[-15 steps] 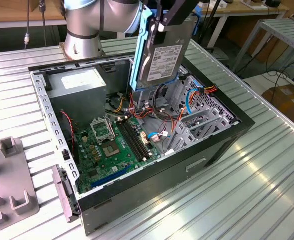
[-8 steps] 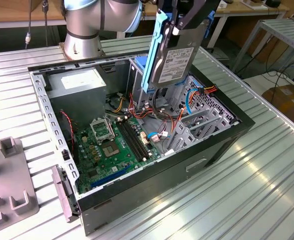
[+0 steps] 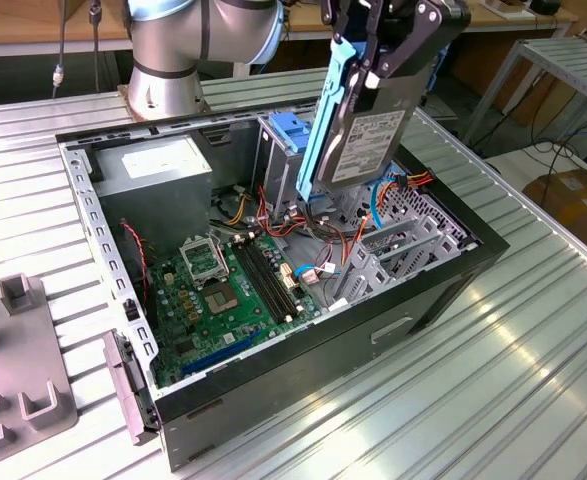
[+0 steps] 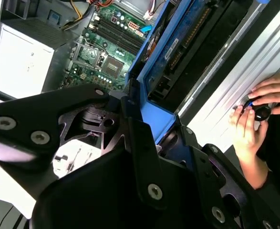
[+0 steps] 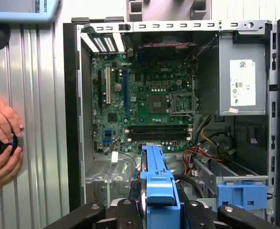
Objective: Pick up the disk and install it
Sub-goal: 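Insert the disk into the insertion slot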
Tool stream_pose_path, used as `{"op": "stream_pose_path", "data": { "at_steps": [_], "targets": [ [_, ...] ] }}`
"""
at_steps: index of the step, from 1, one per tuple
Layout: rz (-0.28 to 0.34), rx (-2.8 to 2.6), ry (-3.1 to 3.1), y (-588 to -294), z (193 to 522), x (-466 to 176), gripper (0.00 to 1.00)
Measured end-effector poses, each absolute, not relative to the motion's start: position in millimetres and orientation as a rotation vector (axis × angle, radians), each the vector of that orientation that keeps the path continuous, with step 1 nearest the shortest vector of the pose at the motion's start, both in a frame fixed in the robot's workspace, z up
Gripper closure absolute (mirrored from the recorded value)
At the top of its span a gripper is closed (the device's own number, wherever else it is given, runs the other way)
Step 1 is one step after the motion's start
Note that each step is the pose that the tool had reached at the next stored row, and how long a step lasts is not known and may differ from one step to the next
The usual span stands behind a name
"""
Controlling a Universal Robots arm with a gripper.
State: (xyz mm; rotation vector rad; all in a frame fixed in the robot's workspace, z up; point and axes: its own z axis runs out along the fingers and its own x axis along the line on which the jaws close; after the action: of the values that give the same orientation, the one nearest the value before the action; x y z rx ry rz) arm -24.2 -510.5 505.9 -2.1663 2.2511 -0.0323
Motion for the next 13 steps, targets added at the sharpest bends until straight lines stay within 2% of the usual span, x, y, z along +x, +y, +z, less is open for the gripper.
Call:
{"op": "stream_pose_path", "data": {
  "at_steps": [13],
  "targets": [
    [-0.04, -2.163, 2.261, -543, 504, -22, 0.63]
  ]
}}
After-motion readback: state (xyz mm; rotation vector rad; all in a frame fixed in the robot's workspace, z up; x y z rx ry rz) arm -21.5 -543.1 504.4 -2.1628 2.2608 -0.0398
